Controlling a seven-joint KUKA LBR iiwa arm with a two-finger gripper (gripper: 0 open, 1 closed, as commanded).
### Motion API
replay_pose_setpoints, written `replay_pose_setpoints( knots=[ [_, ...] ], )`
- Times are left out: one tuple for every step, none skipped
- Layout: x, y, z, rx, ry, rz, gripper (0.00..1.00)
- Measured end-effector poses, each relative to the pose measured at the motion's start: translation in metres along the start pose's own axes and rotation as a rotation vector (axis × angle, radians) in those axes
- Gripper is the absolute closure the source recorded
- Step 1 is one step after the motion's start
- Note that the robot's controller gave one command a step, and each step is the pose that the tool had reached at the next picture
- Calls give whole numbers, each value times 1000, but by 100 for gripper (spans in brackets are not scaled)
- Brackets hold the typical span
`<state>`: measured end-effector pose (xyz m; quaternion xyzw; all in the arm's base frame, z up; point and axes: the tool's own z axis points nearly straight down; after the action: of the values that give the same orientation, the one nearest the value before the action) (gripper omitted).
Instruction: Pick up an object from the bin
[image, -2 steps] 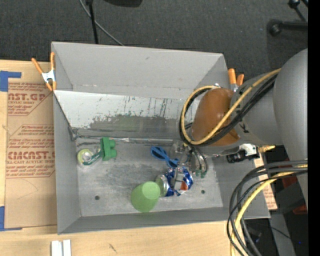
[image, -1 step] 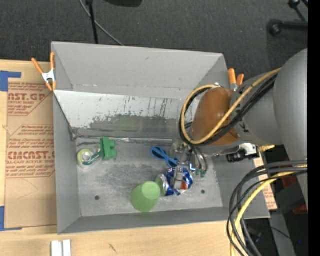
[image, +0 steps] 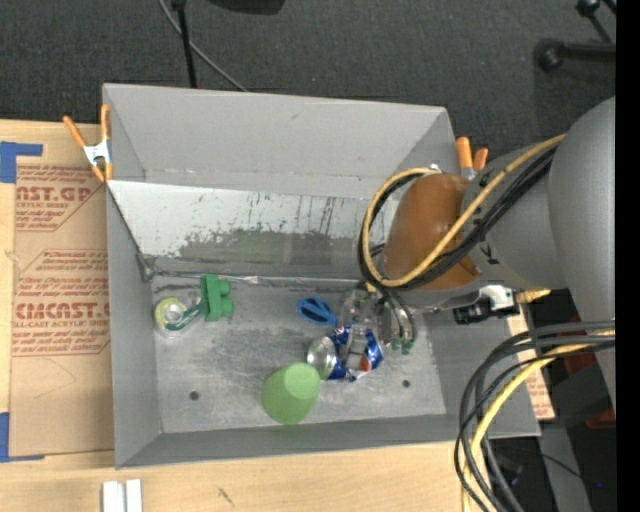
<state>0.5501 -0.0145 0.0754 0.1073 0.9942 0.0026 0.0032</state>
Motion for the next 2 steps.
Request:
replay_pose_setpoints(
  knots=[
    [-2,1,-12,3,-1,0,100],
    [-3,2,-41,3,2,-2,100]
  ],
)
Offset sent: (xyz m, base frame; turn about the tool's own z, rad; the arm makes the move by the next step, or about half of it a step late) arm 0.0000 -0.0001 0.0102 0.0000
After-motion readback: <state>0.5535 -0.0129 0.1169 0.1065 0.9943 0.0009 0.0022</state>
